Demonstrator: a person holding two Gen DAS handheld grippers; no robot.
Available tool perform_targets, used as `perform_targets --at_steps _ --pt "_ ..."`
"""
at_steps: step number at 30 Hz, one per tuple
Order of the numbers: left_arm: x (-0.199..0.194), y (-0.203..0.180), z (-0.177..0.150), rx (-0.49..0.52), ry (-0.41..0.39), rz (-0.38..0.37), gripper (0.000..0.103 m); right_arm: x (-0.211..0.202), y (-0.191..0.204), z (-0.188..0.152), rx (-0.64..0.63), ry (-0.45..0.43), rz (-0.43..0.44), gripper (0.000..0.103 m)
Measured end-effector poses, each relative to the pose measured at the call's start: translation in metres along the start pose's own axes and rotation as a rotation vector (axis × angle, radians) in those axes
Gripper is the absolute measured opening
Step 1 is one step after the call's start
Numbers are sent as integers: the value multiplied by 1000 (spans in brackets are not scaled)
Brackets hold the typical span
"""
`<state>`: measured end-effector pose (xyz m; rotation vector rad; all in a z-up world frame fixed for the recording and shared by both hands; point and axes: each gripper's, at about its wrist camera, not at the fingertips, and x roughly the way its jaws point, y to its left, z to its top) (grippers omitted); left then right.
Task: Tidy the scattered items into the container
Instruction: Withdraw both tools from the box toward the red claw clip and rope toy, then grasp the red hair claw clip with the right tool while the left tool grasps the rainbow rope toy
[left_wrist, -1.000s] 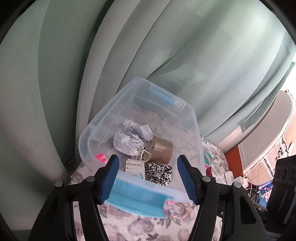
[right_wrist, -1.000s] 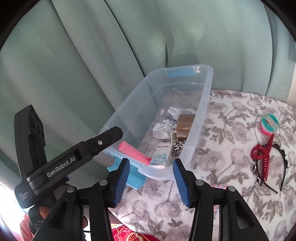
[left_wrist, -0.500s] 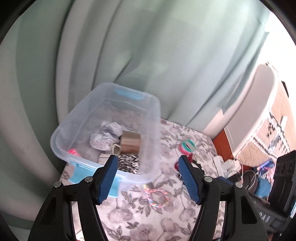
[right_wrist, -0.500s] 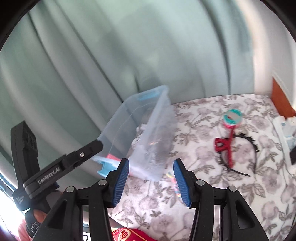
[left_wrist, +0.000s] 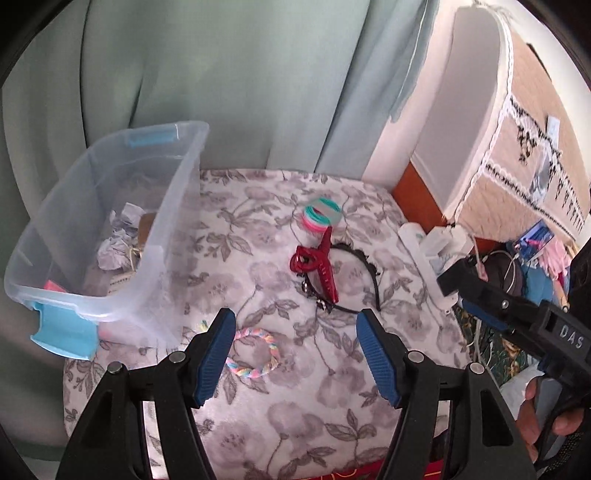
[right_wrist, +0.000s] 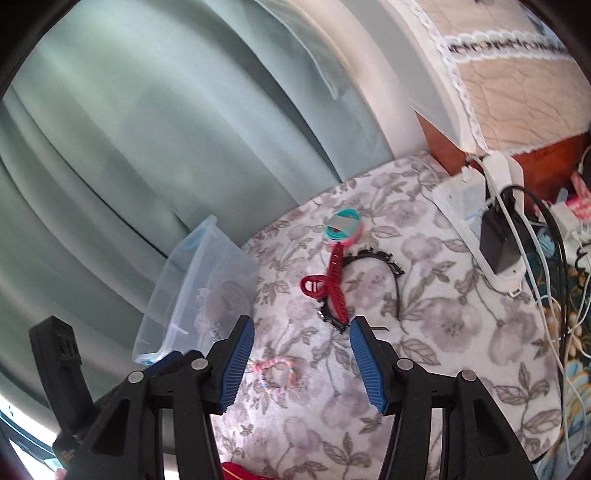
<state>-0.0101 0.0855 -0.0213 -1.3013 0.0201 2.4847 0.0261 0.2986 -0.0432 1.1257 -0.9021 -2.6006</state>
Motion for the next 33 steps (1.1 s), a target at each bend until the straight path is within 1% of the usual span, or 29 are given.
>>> perform_targets --at_steps 4,8,10,15,17,20,22,24,27,29,33 --pt "38 -1 -21 12 107 16 69 19 -12 -6 19 50 -1 58" --pt "66 5 -35 9 168 38 69 35 -17 -10 15 88 -5 58" --pt "78 8 -37 4 192 44 67 45 -21 -12 17 108 -7 58" --pt "107 14 -40 -14 248 48 50 74 -29 -14 30 154 -30 58" --pt "117 13 -40 -2 261 54 48 87 -31 -14 32 165 -47 58" --pt "131 14 -41 0 287 51 40 106 -30 -11 16 182 -55 58" --pt "132 14 -40 1 270 53 37 120 -27 -7 -6 191 -59 58" --pt "133 16 -38 -9 257 57 26 134 -25 -3 -26 198 -69 58" --pt "134 23 -34 -24 246 45 14 156 -24 5 -40 210 -67 57" --pt "135 25 -32 -32 241 37 11 171 -23 8 -60 222 -79 55" --pt "137 31 -30 -54 237 7 10 195 -22 14 -93 241 -104 47"
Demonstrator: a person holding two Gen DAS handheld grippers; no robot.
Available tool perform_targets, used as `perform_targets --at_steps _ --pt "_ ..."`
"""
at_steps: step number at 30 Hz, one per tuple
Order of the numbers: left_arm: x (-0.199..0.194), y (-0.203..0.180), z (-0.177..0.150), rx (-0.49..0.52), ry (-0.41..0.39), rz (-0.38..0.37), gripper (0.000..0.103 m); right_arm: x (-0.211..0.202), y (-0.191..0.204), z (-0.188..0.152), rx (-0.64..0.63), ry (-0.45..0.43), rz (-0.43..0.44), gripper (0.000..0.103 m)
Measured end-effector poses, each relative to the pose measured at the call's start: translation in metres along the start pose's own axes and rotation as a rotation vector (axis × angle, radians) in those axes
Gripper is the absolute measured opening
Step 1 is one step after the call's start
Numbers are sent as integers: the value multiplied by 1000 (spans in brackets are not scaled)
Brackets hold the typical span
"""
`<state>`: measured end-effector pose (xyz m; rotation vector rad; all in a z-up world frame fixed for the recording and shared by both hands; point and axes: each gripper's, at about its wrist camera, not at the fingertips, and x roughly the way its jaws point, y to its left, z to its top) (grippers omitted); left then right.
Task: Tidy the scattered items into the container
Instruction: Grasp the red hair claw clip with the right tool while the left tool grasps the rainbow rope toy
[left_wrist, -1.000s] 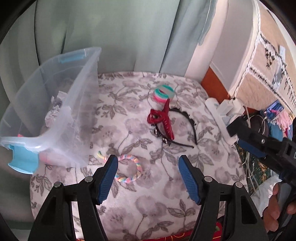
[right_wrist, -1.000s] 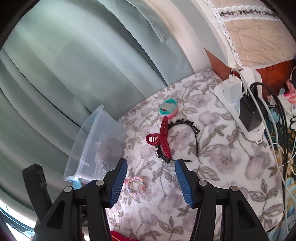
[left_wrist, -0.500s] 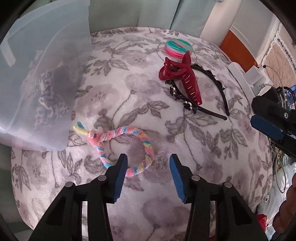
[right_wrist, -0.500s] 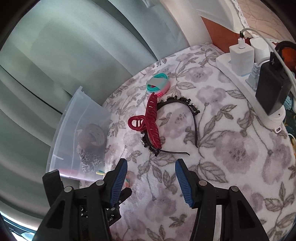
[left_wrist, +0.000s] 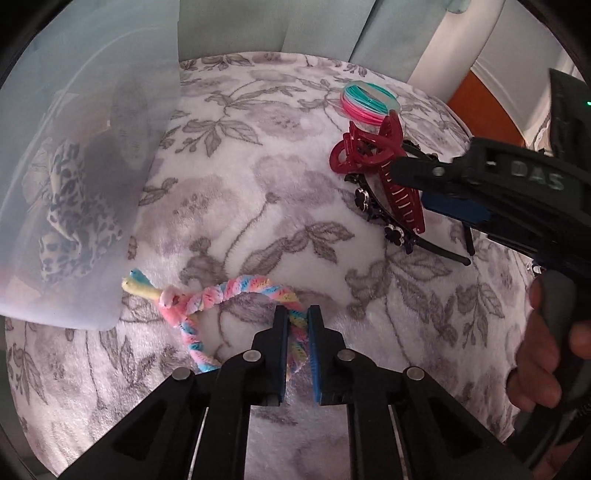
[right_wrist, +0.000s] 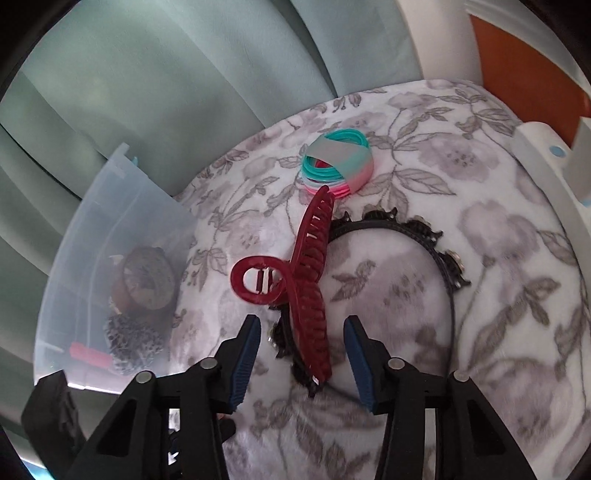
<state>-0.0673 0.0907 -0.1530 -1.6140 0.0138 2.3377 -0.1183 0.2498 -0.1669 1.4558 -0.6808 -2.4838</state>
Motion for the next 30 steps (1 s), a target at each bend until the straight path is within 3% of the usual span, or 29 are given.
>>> perform_targets --at_steps 8,11,12,16,25,30 --pt "1 1 3 5 -12 -15 10 18 1 10 21 -7 26 43" --pt "0 2 3 3 -13 -17 10 16 5 9 26 -8 45 32" --pt "-2 3 3 1 -13 -18 10 15 6 8 27 -6 45 23" --pt "-7 3 1 7 -11 -15 9 3 12 5 22 -19 61 13" --pt "-40 -7 -10 11 -58 -32 7 -51 17 -11 47 -86 107 11" --pt "-66 -13 -8 27 -121 -45 7 -87 16 -23 71 -131 126 11"
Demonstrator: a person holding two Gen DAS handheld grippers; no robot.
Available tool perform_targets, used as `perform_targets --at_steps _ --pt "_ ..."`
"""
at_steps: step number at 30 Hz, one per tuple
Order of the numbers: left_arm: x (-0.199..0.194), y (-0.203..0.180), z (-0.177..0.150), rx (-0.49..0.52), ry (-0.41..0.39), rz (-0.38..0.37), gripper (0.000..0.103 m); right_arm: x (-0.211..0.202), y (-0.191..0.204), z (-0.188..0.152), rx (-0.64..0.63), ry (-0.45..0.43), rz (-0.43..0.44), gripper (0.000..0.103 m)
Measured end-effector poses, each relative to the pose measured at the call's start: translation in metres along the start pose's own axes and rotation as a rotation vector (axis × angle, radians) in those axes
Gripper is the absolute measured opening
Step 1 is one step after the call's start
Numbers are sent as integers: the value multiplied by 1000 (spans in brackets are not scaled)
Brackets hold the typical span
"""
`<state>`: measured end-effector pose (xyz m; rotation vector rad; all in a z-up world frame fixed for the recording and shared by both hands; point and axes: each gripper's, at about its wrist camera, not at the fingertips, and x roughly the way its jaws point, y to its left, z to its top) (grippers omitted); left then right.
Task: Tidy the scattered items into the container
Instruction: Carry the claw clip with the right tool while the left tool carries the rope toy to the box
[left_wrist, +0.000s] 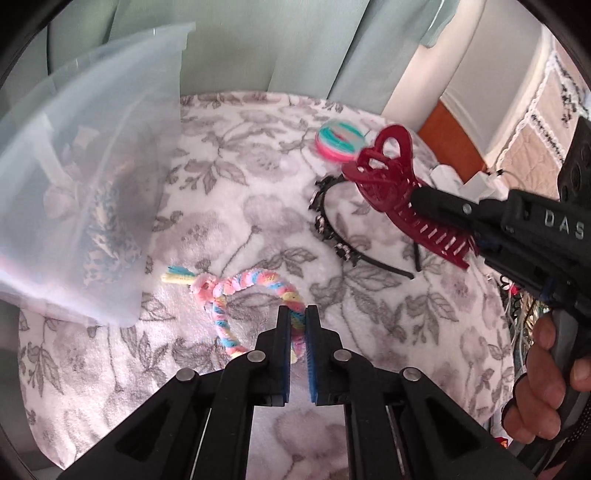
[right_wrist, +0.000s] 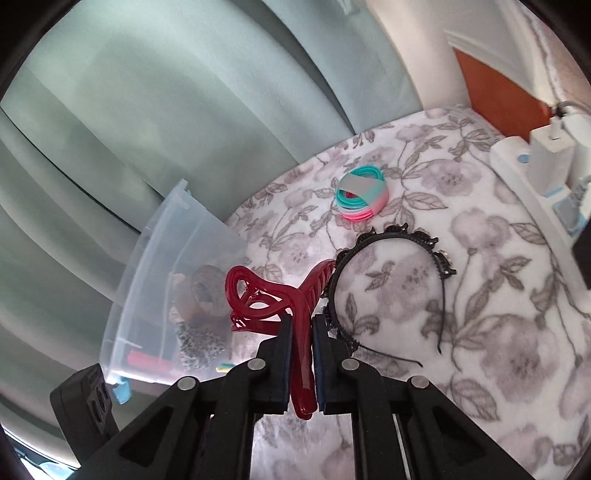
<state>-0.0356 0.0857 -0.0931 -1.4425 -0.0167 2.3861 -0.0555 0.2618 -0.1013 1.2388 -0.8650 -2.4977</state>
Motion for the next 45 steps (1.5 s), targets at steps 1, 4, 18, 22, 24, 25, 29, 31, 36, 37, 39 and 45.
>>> perform_targets --at_steps 1,4,18,22,24,25,29,31,36,37,39,45 --pt "-7 -2 1 3 -16 -3 7 -9 2 -1 0 -13 4 11" --pt "-28 -8 6 10 -69 -12 7 -32 10 -2 -9 -55 16 11" --pt "-150 -32 21 72 -347 -56 7 -135 66 -9 -86 -273 98 11" --pt "-178 -32 23 79 -419 -61 7 -158 86 -10 -114 -332 124 11" --pt "-191 -31 23 82 -453 -59 7 -167 94 -11 -127 -358 136 11" --pt "-197 -32 23 81 -470 -60 7 -172 99 -11 -133 -371 139 11" --pt "-219 -28 21 77 -520 -64 7 -189 117 -13 -162 -420 137 11" --pt "-228 -26 19 83 -544 -58 7 -197 125 -15 -171 -445 150 11" --pt "-249 -19 14 72 -603 -43 7 -210 144 -20 -211 -471 170 11" --pt "-254 -16 13 66 -613 -43 7 -212 148 -21 -218 -473 176 11" --pt "-261 -10 13 53 -630 -41 7 -215 154 -23 -232 -476 184 11" --pt "-271 6 13 27 -662 -29 7 -218 175 -28 -289 -484 209 11"
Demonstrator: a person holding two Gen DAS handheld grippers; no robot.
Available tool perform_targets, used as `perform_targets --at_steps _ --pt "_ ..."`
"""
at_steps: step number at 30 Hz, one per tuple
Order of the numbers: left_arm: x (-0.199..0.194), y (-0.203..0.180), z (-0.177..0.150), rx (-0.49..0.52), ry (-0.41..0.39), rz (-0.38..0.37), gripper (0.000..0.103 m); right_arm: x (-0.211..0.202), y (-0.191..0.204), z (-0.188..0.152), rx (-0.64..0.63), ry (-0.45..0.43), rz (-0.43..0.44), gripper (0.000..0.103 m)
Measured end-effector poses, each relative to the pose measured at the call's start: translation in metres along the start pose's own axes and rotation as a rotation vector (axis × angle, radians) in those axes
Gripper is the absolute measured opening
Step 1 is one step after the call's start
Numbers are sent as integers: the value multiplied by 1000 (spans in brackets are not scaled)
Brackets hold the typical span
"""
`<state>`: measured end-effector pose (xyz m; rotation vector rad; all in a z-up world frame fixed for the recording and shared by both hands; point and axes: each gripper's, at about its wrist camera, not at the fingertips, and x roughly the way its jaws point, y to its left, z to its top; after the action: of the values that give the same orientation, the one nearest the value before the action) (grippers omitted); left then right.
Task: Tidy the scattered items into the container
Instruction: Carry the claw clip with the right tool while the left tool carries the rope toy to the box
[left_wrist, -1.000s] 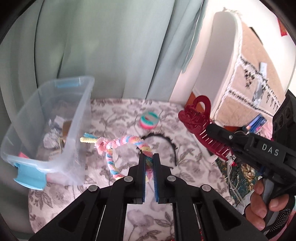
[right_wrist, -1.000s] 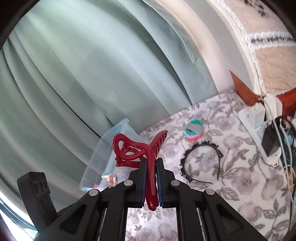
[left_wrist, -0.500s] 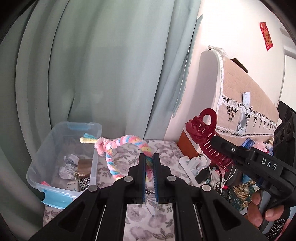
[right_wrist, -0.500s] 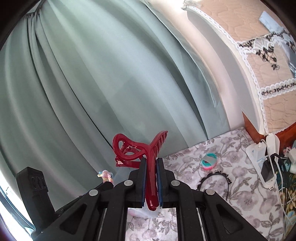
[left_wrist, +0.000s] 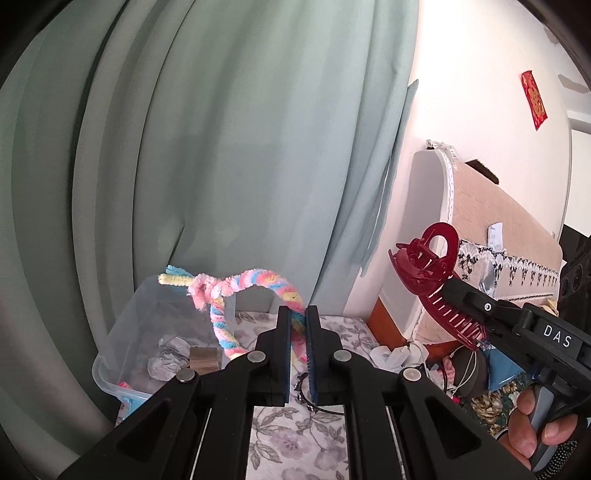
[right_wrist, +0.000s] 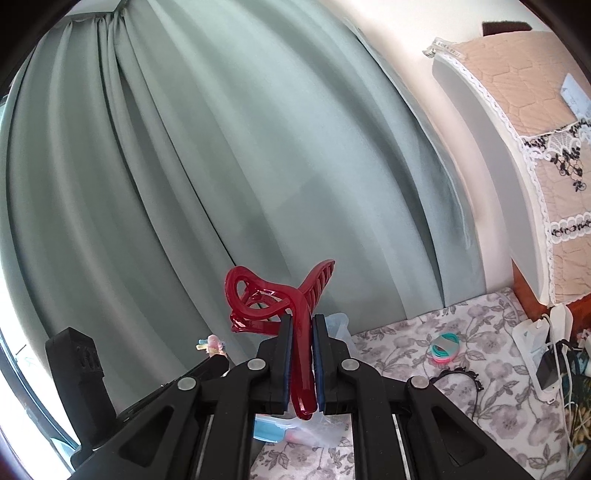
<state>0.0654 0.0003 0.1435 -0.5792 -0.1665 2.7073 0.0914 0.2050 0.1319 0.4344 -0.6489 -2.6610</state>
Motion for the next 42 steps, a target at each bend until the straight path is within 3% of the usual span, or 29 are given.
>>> perform_targets --at_steps 9,20,35,42 --pt "-6 20 1 -37 -22 26 7 10 17 -5 -37 25 40 11" --pt "4 60 -11 -106 3 38 7 51 26 -23 -59 118 45 11" --pt "44 130 -31 -228 91 83 7 134 28 -62 -74 306 47 11" --pt "76 156 -44 -274 169 96 7 169 21 -84 -66 412 45 11"
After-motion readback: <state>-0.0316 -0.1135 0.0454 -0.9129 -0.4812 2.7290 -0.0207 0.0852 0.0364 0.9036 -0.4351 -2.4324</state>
